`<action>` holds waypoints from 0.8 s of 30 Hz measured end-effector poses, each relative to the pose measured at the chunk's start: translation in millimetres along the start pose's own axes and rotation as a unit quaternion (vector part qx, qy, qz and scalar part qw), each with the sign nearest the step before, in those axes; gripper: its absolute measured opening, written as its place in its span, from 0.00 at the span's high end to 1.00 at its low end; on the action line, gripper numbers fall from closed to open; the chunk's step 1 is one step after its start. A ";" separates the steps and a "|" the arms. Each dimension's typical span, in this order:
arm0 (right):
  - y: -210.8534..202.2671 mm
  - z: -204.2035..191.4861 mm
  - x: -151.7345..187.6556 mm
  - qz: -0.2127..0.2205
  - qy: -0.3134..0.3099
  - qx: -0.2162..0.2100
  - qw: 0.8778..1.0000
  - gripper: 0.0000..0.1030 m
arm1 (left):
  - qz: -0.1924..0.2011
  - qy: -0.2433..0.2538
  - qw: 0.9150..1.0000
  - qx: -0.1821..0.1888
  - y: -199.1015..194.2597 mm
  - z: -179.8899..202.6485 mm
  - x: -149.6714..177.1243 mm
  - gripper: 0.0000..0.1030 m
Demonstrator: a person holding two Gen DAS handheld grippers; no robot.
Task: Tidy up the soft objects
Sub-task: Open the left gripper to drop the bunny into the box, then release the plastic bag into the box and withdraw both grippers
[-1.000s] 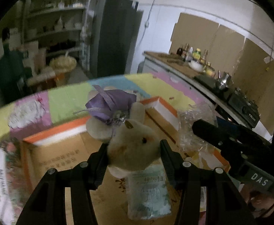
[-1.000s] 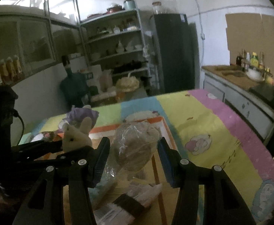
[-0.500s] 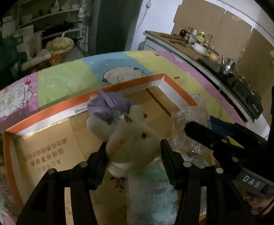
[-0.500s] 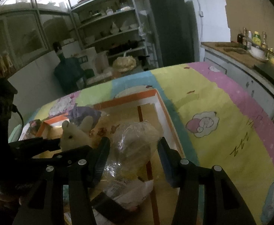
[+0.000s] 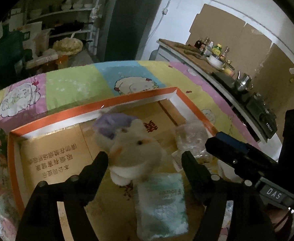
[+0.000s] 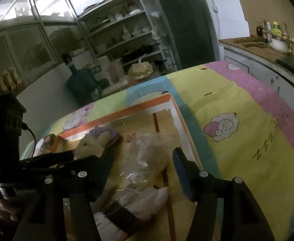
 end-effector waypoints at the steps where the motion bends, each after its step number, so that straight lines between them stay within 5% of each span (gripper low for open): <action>1: -2.2 -1.8 -0.3 0.002 -0.001 0.000 1.000 0.39 | 0.005 0.002 1.000 -0.001 -3.0 0.5 -1.0 0.25; 8: -18.3 -13.8 -1.8 0.018 -0.011 -0.002 1.000 0.39 | 0.035 -0.003 0.999 -0.001 -22.7 -4.6 -7.9 0.19; 17: -54.8 -44.6 0.3 0.066 -0.034 0.013 0.997 0.39 | 0.129 -0.008 0.991 0.020 -88.5 -6.5 -19.0 0.19; 24: -86.2 -80.8 8.3 0.111 -0.067 0.059 0.990 0.39 | 0.186 0.020 0.982 -0.012 -130.4 -6.5 -7.1 0.19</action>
Point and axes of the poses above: each gripper's, at about its wrist camera, not at the fingertips, and y roughly the way its jaws point, z to its right, x to its underside, the point moved 9 cm from there along y, roughly the way its jaws point, and after that the axes turned 13 degrees about -x, right-handed, at the moved point
